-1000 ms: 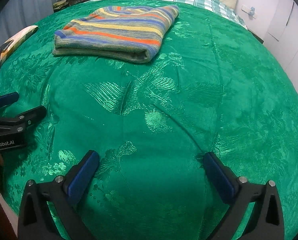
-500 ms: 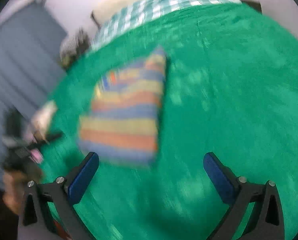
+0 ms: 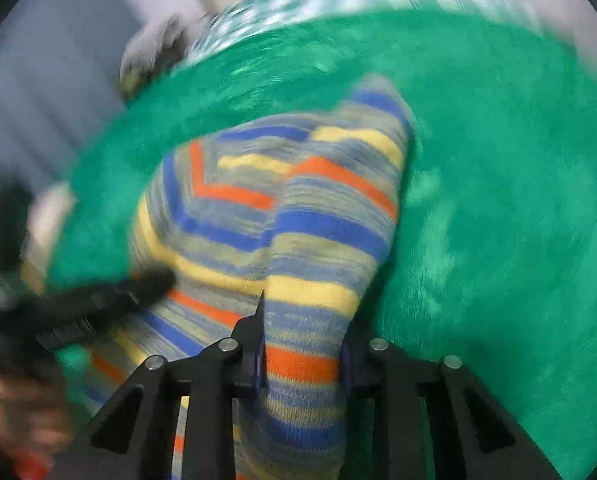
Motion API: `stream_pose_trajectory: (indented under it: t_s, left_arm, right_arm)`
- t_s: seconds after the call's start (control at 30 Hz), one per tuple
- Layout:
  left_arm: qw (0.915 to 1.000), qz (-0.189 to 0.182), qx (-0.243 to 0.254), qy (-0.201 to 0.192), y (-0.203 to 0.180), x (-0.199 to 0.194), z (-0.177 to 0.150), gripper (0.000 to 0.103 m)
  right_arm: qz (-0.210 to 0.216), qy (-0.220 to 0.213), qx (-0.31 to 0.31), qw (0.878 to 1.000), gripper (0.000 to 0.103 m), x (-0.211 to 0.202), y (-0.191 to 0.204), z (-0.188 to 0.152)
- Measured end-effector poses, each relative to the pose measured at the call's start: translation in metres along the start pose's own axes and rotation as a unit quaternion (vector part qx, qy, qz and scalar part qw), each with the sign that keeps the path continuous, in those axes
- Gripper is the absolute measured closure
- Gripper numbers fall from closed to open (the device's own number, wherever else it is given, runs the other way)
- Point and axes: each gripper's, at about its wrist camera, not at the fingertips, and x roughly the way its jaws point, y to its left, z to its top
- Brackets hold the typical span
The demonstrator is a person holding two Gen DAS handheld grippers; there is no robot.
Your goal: Fold small clothes
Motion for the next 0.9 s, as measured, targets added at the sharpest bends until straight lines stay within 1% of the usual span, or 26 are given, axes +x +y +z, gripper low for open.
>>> stream_pose_trajectory:
  t_s: [0.03,0.1,0.17,0.2,0.3,0.37,0.4,0.43,0.47,0.5,0.53,0.57,0.6,0.63,0.67,0.7,0.73,0.83,0.87,0.9]
  left_arm:
    - [0.9999,0.009,0.005,-0.012,-0.005,-0.01,-0.001,0.088]
    - [0.9993,0.003,0.004,-0.036,-0.007,-0.032,0.0,0.088]
    - [0.998,-0.006,0.001,-0.064,-0.007,-0.062,0.0,0.088]
    - [0.9965,-0.01,0.004,-0.083,-0.008,-0.082,0.0,0.088]
    - [0.992,-0.015,0.014,-0.124,-0.013,-0.124,0.003,0.088]
    - [0.9898,-0.013,0.021,-0.14,-0.016,-0.141,0.003,0.088]
    - [0.9899,-0.011,0.021,-0.14,-0.017,-0.141,0.003,0.083]
    - [0.9917,-0.005,0.019,-0.127,-0.015,-0.135,-0.001,0.071]
    - [0.9941,0.008,0.016,-0.107,-0.012,-0.123,-0.006,0.063]
    - [0.9954,0.033,0.012,-0.089,-0.007,-0.108,-0.015,0.044]
    - [0.9955,0.069,0.008,-0.065,0.0,-0.092,-0.032,0.039]
    - [0.9945,0.092,0.009,-0.049,0.003,-0.085,-0.047,0.039]
    - [0.9933,0.109,0.013,-0.038,0.005,-0.08,-0.069,0.039]
    - [0.9926,0.115,0.017,-0.034,0.004,-0.081,-0.086,0.036]
    - [0.9918,0.121,0.023,-0.033,0.002,-0.085,-0.107,0.033]
    - [0.9905,0.13,0.028,-0.035,-0.002,-0.092,-0.125,0.024]
    - [0.9889,0.139,0.032,-0.042,-0.009,-0.101,-0.14,0.015]
    - [0.9831,0.162,0.034,-0.078,-0.032,-0.137,-0.173,0.004]
    - [0.9808,0.168,0.035,-0.092,-0.042,-0.153,-0.182,0.004]
    - [0.9794,0.172,0.036,-0.1,-0.048,-0.162,-0.184,0.003]
  right_arm:
    - [-0.015,-0.015,-0.026,0.999,0.079,-0.01,0.013,0.0]
    - [-0.024,-0.044,-0.046,0.998,0.08,-0.032,0.026,0.001]
    - [-0.018,-0.075,-0.049,0.996,0.08,-0.059,0.03,0.005]
    - [-0.013,-0.088,-0.048,0.995,0.08,-0.072,0.03,0.006]
    - [0.001,-0.128,-0.046,0.991,0.08,-0.11,0.034,0.012]
    - [0.01,-0.144,-0.04,0.989,0.08,-0.128,0.032,0.015]
    - [0.021,-0.141,-0.03,0.989,0.078,-0.13,0.028,0.018]
    - [0.032,-0.131,-0.017,0.991,0.077,-0.128,0.023,0.02]
    - [0.041,-0.105,0.002,0.994,0.061,-0.119,0.014,0.019]
    - [0.029,-0.066,0.024,0.997,0.027,-0.105,0.003,0.011]
    - [0.007,-0.043,0.039,0.998,0.012,-0.1,-0.007,0.0]
    - [-0.015,-0.028,0.05,0.998,0.005,-0.096,-0.016,-0.016]
    - [-0.025,-0.017,0.048,0.998,0.005,-0.099,-0.021,-0.036]
    - [-0.034,-0.006,0.038,0.999,0.005,-0.106,-0.024,-0.059]
    - [-0.044,-0.002,0.032,0.999,0.005,-0.113,-0.025,-0.072]
    - [-0.056,0.005,0.025,0.998,0.005,-0.122,-0.024,-0.09]
    - [-0.061,0.011,0.023,0.998,0.005,-0.13,-0.023,-0.105]
    - [-0.054,0.016,0.037,0.998,0.005,-0.165,-0.016,-0.142]
    - [-0.052,0.014,0.04,0.998,0.005,-0.174,-0.019,-0.146]
    - [-0.051,0.011,0.042,0.998,0.005,-0.187,-0.017,-0.149]
